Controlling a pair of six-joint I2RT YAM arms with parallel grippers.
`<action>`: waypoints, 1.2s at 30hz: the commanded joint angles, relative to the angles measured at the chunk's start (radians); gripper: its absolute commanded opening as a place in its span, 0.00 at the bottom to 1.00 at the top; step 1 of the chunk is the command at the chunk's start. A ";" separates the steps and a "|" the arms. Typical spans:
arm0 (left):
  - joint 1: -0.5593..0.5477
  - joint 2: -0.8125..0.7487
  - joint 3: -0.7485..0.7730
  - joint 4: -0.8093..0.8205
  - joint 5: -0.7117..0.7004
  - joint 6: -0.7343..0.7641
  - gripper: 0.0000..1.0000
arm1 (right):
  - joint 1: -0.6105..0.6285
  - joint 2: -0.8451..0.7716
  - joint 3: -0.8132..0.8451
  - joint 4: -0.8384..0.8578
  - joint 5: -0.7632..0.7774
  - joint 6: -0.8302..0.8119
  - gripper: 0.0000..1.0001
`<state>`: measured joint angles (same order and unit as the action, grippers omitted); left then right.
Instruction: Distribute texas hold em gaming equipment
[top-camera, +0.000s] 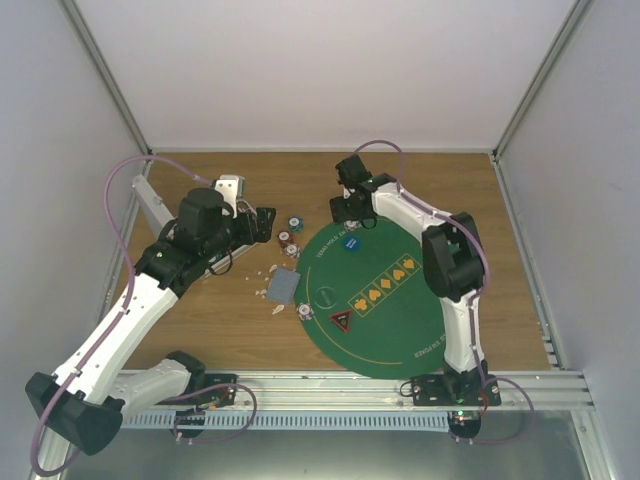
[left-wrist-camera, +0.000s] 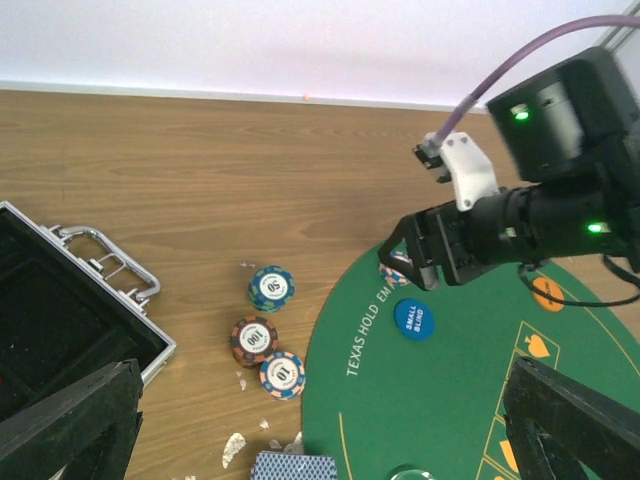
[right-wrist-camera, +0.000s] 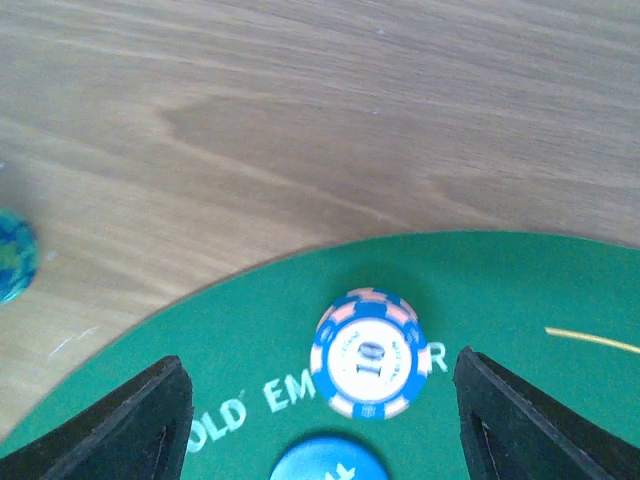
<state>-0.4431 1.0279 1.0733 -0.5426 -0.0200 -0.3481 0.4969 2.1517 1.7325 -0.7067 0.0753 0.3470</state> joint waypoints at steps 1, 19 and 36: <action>0.006 -0.007 0.013 0.044 0.006 -0.002 0.99 | 0.045 -0.141 -0.093 0.076 -0.069 -0.039 0.73; 0.007 -0.018 0.005 0.042 0.018 -0.023 0.99 | 0.326 0.033 0.003 0.053 -0.036 -0.010 0.84; 0.007 -0.018 0.004 0.041 0.018 -0.023 0.99 | 0.331 0.138 0.071 0.036 -0.006 -0.043 0.72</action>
<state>-0.4423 1.0229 1.0733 -0.5423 -0.0051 -0.3595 0.8200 2.2517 1.7748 -0.6582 0.0513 0.3248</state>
